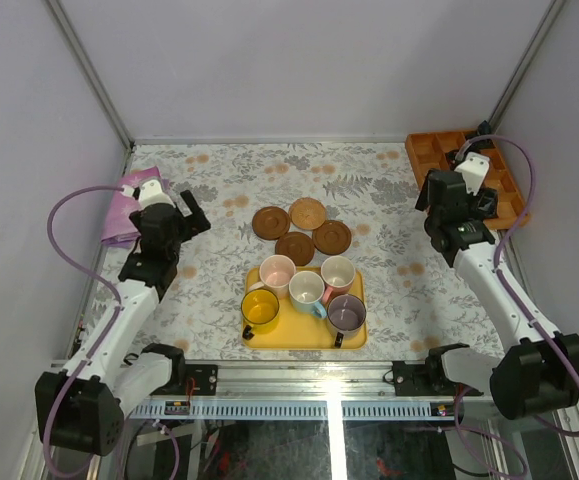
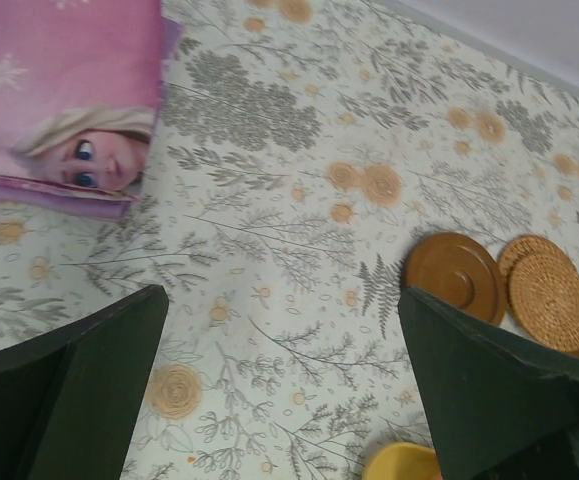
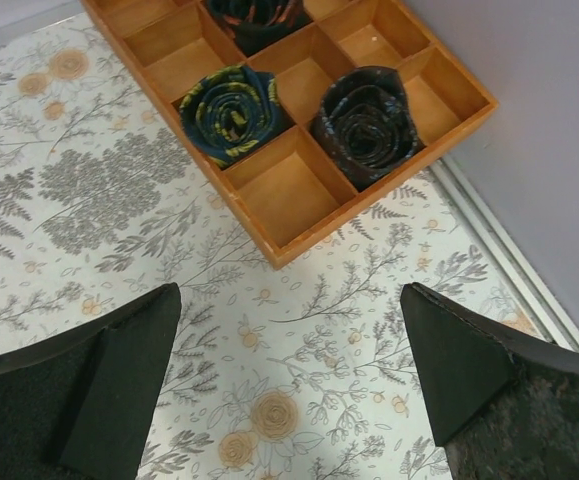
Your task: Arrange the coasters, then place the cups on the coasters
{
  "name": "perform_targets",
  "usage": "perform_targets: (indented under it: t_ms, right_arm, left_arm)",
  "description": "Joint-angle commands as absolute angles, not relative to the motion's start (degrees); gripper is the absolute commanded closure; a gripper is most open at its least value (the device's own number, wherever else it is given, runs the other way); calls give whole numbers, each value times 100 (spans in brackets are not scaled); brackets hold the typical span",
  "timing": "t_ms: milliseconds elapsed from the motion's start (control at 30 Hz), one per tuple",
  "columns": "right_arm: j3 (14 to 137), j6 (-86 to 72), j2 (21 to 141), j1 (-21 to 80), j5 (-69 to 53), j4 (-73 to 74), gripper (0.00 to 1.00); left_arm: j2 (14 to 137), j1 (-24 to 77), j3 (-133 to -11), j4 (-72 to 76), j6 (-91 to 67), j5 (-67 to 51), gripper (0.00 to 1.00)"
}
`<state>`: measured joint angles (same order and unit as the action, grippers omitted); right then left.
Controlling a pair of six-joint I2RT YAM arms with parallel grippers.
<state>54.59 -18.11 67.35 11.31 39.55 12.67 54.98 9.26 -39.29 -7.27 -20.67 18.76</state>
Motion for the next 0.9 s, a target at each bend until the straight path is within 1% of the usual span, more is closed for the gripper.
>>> perform_targets:
  t_ms: [0,200,367,467,567,667,733,800,833,867]
  right_arm:
    - [5869,-2048,6803,1161,3563,1262,1]
    - [5957,-2142,7072,1160,2932,1215,1]
    - [6292,-2159,7539,1166,2237,1168,1]
    - [6514,-2153,7838,1172,1876,1109,9]
    - [6706,-2159,8119,1173,1564,1067,19]
    - [6899,-2177,8371,1172,1314,1074,33]
    - [7026,-2193,8558,1178,1138,1124,45]
    - [7136,-2201,8698,1184,955,1167,62]
    - [7169,-2205,8761,1198,864,1170,74]
    - [7193,-2206,8817,1209,744,1161,92]
  left_arm:
    - [5736,896,-4122,-51,-2042,1111,0]
    - [6274,905,-4181,322,-2111,743,0]
    - [6833,964,-4359,523,-2103,518,0]
    - [7201,1033,-4499,650,-2063,350,0]
    - [7609,1149,-4721,742,-1956,213,0]
    - [8144,1317,-5037,749,-1832,114,0]
    - [8461,1427,-5288,754,-1767,40,0]
    - [8736,1541,-5523,748,-1697,-123,0]
    - [8857,1591,-5637,747,-1681,-186,0]
    - [8956,1635,-5721,758,-1679,-236,0]
